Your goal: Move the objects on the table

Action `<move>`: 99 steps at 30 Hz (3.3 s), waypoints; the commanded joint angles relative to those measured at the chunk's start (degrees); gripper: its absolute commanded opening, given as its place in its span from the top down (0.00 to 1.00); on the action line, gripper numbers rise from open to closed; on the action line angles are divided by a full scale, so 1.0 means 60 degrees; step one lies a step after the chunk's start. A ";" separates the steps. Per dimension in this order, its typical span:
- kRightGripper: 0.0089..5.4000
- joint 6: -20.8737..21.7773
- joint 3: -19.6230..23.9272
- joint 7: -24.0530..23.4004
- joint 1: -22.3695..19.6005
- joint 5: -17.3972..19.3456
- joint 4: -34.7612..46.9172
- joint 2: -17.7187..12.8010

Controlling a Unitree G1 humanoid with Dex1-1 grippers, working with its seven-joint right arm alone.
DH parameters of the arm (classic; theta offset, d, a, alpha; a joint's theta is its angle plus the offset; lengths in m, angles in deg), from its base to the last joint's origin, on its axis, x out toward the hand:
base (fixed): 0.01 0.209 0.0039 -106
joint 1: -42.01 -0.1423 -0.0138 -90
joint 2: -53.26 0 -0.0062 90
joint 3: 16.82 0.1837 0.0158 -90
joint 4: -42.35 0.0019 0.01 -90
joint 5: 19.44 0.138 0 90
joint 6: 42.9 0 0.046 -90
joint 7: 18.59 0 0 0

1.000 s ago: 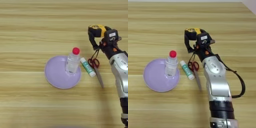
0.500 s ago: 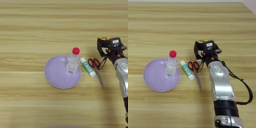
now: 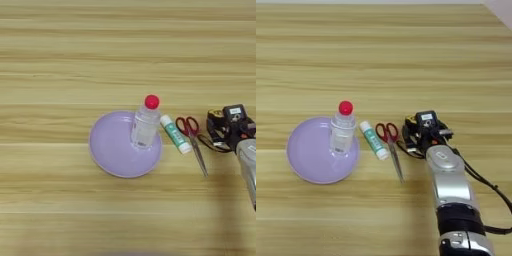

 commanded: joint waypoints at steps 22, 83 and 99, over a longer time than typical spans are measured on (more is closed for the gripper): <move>0.27 0.0185 -0.0766 0.0078 -0.1237 -0.0439 -0.1877 -0.0599; 0.01 0.0505 -0.0086 0.0114 -0.1372 0.0718 -0.1277 -0.0344; 0.01 0.1740 0.0267 0.0188 -0.1157 0.1311 0.0043 0.0048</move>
